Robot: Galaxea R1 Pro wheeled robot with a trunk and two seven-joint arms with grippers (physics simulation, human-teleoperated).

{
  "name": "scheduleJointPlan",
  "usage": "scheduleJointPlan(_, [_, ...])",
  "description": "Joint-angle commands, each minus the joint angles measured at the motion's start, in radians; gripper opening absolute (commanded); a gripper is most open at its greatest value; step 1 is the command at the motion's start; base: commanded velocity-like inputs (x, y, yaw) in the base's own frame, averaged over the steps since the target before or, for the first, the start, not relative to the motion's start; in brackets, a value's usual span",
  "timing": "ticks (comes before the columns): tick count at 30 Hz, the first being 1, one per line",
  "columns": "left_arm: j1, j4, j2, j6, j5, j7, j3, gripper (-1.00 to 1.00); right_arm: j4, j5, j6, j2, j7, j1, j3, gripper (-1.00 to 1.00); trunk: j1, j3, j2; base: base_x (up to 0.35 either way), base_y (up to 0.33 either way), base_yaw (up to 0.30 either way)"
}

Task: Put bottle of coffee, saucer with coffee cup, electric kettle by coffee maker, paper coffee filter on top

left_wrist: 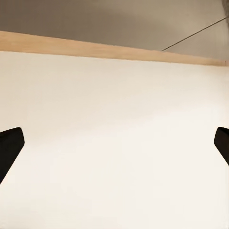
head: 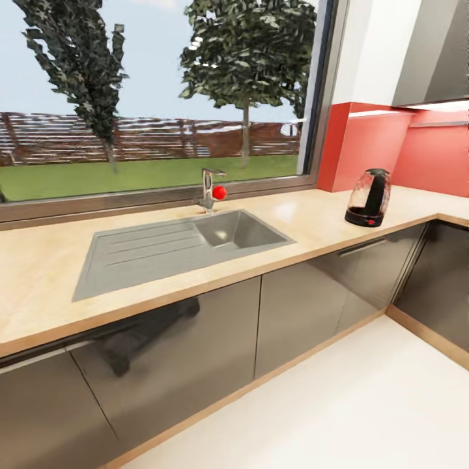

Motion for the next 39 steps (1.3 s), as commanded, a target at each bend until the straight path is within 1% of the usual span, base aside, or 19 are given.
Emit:
scheduleJointPlan(1, [0.000,0.001,0.000,-0.007,0.006,0.001,-0.007,1.00,0.001,-0.008,-0.003,0.000,0.001,-0.001,0.007,1.00,0.000,-0.001,0.000,0.245,-0.233,-0.020])
scheduleJointPlan(3, [0.000,0.001,0.001,-0.007,0.006,0.011,-0.001,1.00,0.001,-0.008,-0.003,0.000,0.001,-0.001,0.007,1.00,0.000,-0.001,0.000,0.249,-0.228,-0.014])
scheduleJointPlan(5, [0.002,0.001,0.001,-0.006,0.006,0.030,0.024,1.00,0.001,-0.008,-0.003,0.000,0.001,0.000,0.007,1.00,0.000,-0.001,0.000,0.255,-0.221,-0.007])
scheduleJointPlan(6, [0.002,0.001,0.001,-0.006,0.006,0.033,0.030,1.00,0.001,-0.008,-0.003,0.000,0.001,0.000,0.007,1.00,0.000,-0.001,0.000,0.258,-0.218,-0.004])
scheduleJointPlan(10, [0.002,0.001,0.001,-0.006,0.006,0.040,0.048,1.00,0.001,-0.008,-0.003,-0.001,0.001,0.000,0.006,1.00,0.000,-0.001,0.000,0.259,-0.217,-0.002])
scheduleJointPlan(21, [0.002,0.001,0.001,-0.006,0.006,0.043,0.056,1.00,0.001,-0.008,-0.003,-0.002,0.003,0.000,0.005,1.00,0.000,-0.001,0.000,0.257,-0.211,0.000])
scheduleJointPlan(25, [0.002,0.001,0.001,-0.006,0.006,0.043,0.056,1.00,-0.001,-0.009,-0.003,-0.002,0.003,-0.001,0.003,1.00,0.000,-0.001,0.000,0.150,-0.122,0.000])
scheduleJointPlan(26, [0.009,0.002,0.001,-0.006,0.006,0.046,0.058,1.00,-0.115,-0.033,-0.027,-0.060,-0.002,-0.004,-0.052,1.00,0.000,-0.001,0.000,0.006,-0.005,0.000])
scheduleJointPlan(27, [0.012,0.002,0.000,-0.006,0.006,0.046,0.058,1.00,-0.138,-0.041,-0.029,-0.066,-0.003,-0.004,-0.073,1.00,0.000,-0.001,0.000,0.005,-0.004,0.000])
scheduleJointPlan(28, [0.021,0.002,0.000,-0.007,0.006,0.046,0.061,1.00,-0.196,-0.056,-0.030,-0.074,-0.007,-0.004,-0.142,1.00,0.000,-0.001,0.000,0.003,-0.002,0.000])
scheduleJointPlan(29, [0.037,0.003,-0.001,-0.008,0.006,0.046,0.083,1.00,-0.404,-0.078,-0.031,-0.083,-0.013,-0.005,-0.344,1.00,0.000,-0.001,0.000,0.000,0.000,0.000])
scheduleJointPlan(30, [0.046,0.003,-0.002,-0.008,0.006,0.046,0.088,1.00,-0.484,-0.081,-0.031,-0.084,-0.014,-0.005,-0.385,1.00,0.000,-0.001,0.000,0.000,0.000,0.000])
scheduleJointPlan(32, [0.055,0.003,-0.002,-0.008,0.006,0.046,0.092,1.00,-0.567,-0.083,-0.030,-0.084,-0.015,-0.005,-0.411,1.00,0.000,-0.001,0.000,0.000,0.000,0.000])
scheduleJointPlan(34, [0.063,0.003,-0.003,-0.008,0.006,0.046,0.095,1.00,-0.654,-0.084,-0.028,-0.083,-0.016,-0.005,-0.428,1.00,0.000,-0.001,0.000,0.000,0.000,0.000])
scheduleJointPlan(35, [0.071,0.003,-0.004,-0.008,0.006,0.046,0.098,1.00,-0.742,-0.086,-0.015,-0.082,-0.017,-0.005,-0.438,1.00,0.000,-0.001,0.000,0.000,0.000,0.000])
scheduleJointPlan(37, [0.080,0.003,-0.008,-0.008,0.006,0.045,0.101,1.00,-0.834,-0.088,0.019,-0.081,-0.021,-0.005,-0.444,1.00,0.000,-0.001,0.000,0.000,0.000,0.000])
scheduleJointPlan(39, [0.089,0.003,-0.015,-0.009,0.006,0.046,0.103,1.00,-0.934,-0.090,0.078,-0.079,-0.028,-0.008,-0.448,1.00,0.000,-0.001,0.000,0.000,0.000,0.000])
